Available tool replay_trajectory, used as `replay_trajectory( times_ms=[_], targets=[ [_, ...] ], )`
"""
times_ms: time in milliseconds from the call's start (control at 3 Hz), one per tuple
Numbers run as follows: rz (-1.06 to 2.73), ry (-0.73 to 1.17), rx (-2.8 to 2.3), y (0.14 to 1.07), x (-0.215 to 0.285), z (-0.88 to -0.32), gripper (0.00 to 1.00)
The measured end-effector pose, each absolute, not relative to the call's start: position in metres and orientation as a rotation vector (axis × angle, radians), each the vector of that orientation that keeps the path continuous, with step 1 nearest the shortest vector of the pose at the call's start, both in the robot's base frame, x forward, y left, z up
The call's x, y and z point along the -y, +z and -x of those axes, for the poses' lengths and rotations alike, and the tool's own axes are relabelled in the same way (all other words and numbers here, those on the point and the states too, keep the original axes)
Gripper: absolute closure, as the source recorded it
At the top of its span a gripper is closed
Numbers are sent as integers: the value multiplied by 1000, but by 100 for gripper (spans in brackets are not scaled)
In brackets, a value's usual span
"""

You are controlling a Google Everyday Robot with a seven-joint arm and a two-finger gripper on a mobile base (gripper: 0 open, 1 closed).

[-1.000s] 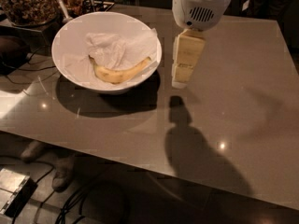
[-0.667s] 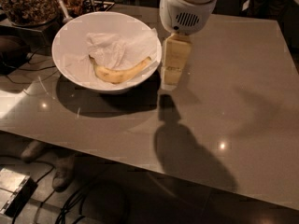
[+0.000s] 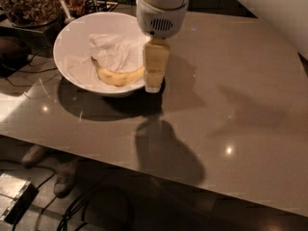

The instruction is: Pick banana from white bowl

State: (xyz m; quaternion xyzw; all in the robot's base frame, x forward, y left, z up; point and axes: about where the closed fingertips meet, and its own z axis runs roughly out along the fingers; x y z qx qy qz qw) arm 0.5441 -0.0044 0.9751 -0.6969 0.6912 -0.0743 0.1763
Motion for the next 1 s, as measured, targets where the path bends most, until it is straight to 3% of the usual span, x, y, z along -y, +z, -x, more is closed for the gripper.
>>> replay_trajectory(
  times_ms=[1000],
  targets=[
    [1974, -23, -1988, 960, -33, -603, 1]
  ],
)
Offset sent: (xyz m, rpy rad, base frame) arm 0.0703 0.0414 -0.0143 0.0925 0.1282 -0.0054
